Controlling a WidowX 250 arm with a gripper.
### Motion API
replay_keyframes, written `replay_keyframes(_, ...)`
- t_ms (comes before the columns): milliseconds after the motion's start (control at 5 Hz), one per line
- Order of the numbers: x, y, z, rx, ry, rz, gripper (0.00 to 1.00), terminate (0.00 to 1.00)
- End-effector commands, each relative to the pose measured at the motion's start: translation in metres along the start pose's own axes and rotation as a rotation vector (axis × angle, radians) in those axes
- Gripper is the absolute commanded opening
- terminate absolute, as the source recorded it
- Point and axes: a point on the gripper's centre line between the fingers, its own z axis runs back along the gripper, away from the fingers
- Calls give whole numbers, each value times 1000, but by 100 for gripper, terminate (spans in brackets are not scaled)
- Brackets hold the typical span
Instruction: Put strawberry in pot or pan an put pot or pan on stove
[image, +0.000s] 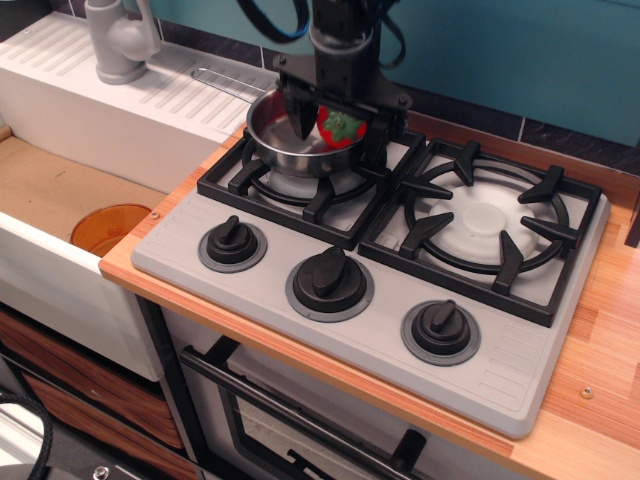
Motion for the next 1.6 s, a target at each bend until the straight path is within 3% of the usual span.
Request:
replay_keyframes(0,6,-6,10,-1,-40,31,0,0)
replay_keyframes(600,5,-8,12,1,-42,39,0,0)
replay_keyframes(800,7,-5,24,-5,-26,30,0,0)
replay_keyframes(1200,9,2,96,31,89,21,0,0)
replay_keyframes(1400,13,-12,123,50,148,55,0,0)
